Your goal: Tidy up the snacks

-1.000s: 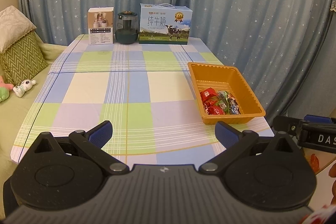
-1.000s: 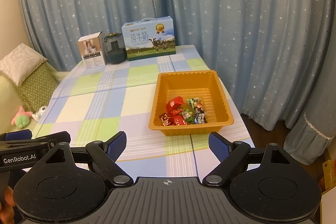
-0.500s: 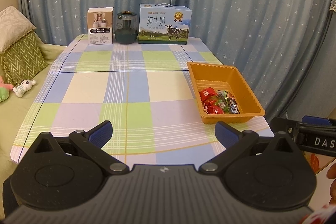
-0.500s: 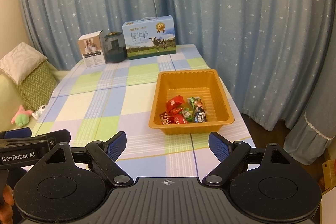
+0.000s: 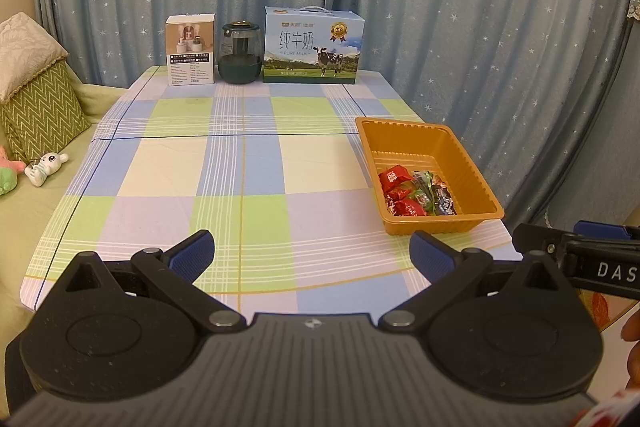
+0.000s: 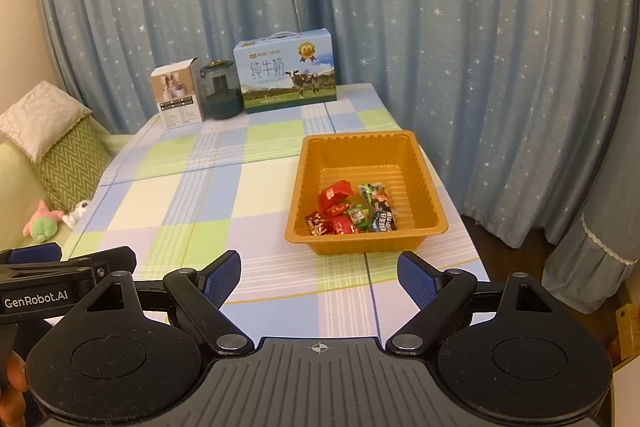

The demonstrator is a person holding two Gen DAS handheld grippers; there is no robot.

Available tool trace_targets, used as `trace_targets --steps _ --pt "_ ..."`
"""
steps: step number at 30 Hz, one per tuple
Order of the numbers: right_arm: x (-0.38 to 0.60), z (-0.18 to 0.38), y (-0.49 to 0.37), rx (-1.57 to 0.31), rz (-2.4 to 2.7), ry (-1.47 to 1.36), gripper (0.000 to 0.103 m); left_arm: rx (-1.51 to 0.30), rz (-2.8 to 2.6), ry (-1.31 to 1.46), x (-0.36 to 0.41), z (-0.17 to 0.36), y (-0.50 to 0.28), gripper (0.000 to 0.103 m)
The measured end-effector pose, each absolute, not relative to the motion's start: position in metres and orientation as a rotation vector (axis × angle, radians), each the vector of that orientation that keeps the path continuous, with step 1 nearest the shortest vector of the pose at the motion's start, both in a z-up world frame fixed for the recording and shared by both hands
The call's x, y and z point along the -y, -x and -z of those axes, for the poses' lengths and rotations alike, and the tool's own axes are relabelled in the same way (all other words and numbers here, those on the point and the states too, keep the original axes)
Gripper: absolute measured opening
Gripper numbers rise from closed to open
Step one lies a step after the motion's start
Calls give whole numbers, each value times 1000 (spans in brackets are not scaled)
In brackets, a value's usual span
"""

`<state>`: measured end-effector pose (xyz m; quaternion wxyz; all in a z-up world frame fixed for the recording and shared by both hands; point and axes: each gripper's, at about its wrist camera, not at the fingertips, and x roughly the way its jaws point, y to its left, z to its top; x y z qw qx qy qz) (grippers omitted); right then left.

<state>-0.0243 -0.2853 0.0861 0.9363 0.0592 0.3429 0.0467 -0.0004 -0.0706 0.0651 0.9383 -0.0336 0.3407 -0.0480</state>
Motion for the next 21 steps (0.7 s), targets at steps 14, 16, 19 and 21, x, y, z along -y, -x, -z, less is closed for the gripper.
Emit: trace_targets --steps 14,16,19,21 --pt "286 -86 24 -701 -96 -121 85 -698 98 68 71 -65 1 103" --pt "286 -86 24 -700 -95 -121 85 -698 98 68 72 -64 2 103" --pt "286 -86 24 -700 -96 -121 85 -698 98 67 71 -64 1 103" --pt "286 -86 24 -702 -96 -121 85 -698 98 68 71 -64 1 103"
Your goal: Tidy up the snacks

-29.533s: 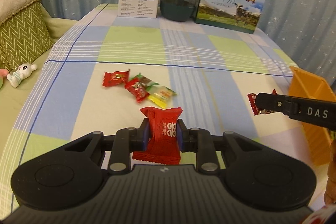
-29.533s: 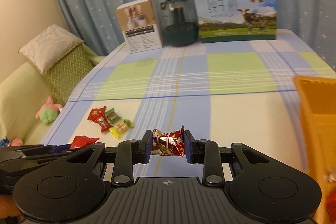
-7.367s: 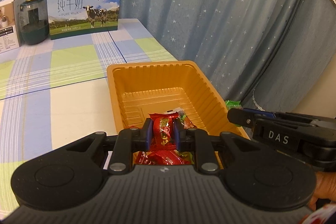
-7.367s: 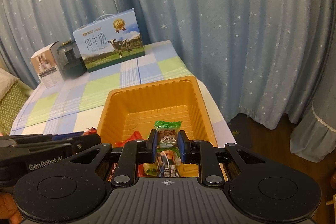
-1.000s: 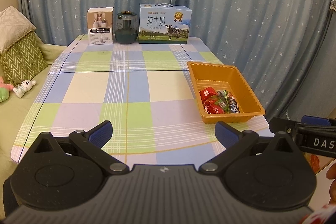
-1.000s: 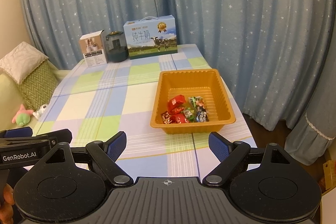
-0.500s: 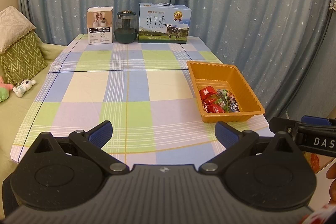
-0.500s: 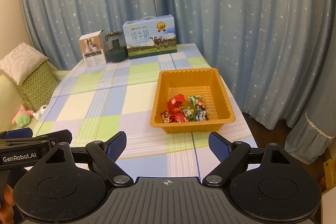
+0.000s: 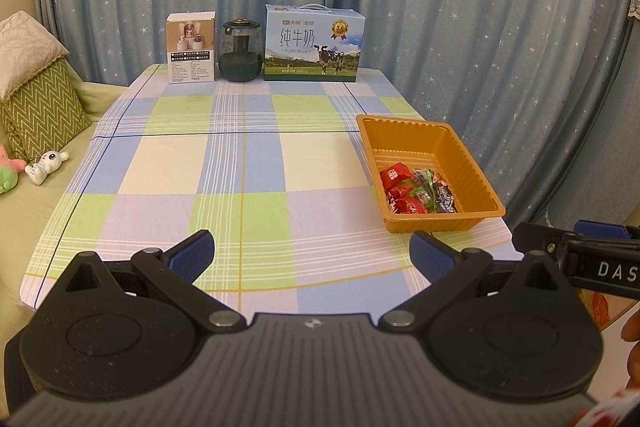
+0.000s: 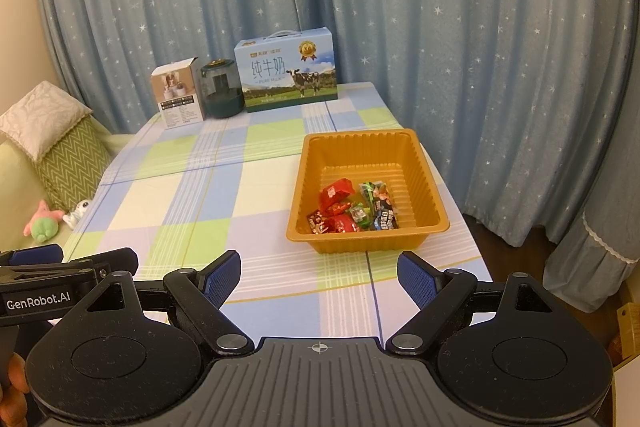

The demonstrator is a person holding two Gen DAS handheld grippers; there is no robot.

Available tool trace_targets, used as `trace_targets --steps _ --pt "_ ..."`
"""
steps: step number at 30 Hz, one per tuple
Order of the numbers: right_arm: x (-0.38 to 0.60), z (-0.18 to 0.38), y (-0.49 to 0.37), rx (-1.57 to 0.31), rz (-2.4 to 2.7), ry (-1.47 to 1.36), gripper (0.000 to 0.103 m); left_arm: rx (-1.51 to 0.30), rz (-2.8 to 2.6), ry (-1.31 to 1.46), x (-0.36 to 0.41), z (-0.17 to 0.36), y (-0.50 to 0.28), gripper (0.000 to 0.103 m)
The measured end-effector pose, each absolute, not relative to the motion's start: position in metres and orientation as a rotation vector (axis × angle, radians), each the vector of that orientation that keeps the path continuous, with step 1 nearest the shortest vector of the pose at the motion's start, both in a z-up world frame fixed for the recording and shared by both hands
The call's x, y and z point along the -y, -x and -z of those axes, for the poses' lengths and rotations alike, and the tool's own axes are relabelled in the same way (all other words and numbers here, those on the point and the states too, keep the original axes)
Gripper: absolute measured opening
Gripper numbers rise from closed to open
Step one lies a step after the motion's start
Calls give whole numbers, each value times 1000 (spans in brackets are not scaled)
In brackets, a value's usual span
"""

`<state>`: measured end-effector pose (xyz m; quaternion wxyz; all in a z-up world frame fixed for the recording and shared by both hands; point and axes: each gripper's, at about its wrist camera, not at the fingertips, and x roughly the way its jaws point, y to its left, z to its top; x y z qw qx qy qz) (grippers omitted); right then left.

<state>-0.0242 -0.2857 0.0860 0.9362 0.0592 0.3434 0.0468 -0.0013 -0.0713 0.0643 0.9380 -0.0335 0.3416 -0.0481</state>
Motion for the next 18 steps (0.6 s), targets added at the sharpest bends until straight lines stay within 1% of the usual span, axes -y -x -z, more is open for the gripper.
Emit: trace_targets --steps 18 --pt "285 -84 25 -700 -94 -123 85 -673 109 65 70 -60 6 103"
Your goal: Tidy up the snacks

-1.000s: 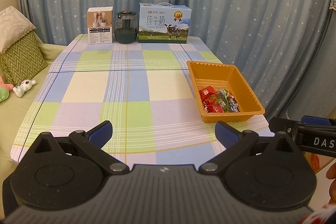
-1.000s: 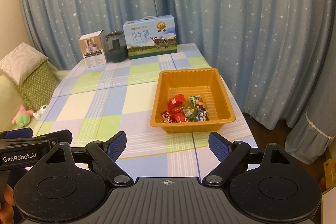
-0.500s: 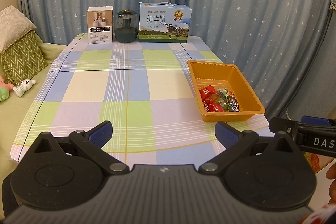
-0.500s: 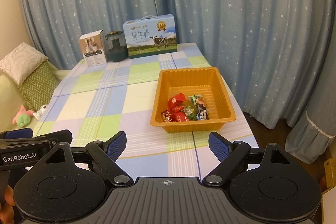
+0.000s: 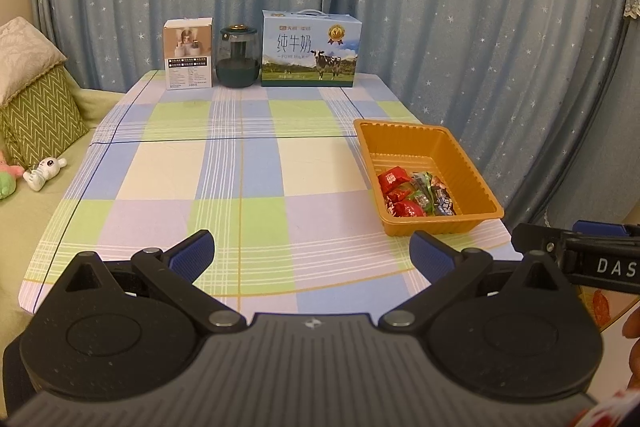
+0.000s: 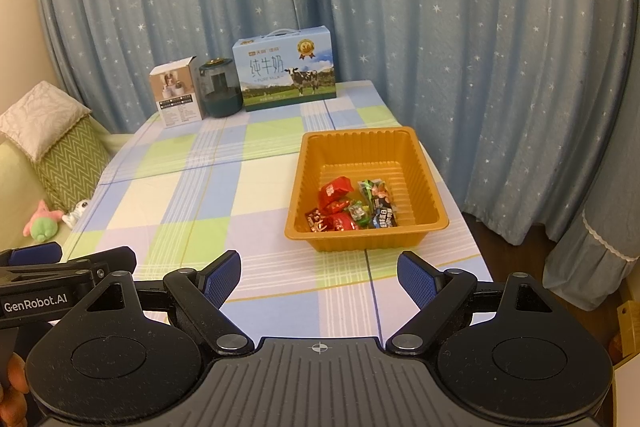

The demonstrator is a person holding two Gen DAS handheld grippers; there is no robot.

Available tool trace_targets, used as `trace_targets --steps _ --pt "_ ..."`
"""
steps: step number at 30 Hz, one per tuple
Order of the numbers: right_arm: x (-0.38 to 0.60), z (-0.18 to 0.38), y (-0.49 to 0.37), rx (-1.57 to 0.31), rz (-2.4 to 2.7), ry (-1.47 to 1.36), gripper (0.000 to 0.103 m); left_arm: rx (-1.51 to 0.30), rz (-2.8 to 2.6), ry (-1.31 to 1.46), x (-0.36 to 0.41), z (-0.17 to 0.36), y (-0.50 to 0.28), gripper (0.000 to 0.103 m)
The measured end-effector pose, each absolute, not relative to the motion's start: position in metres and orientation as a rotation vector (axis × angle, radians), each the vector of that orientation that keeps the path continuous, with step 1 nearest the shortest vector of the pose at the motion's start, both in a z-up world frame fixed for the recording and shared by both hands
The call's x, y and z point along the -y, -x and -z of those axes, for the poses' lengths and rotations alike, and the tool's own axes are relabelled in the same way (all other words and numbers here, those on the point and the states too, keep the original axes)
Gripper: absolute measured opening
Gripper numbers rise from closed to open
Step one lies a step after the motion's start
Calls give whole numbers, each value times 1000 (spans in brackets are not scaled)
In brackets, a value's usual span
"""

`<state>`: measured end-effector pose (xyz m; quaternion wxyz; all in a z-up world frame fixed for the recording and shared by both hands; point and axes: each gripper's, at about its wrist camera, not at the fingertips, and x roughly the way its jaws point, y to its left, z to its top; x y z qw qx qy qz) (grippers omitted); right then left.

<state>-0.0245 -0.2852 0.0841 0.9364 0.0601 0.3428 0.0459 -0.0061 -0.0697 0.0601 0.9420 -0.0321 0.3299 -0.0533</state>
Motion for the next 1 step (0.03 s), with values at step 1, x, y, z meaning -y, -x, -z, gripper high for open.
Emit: trace_targets --steps 1 --pt "285 -82 25 -699 -93 -124 85 -673 109 69 68 -60 5 103"
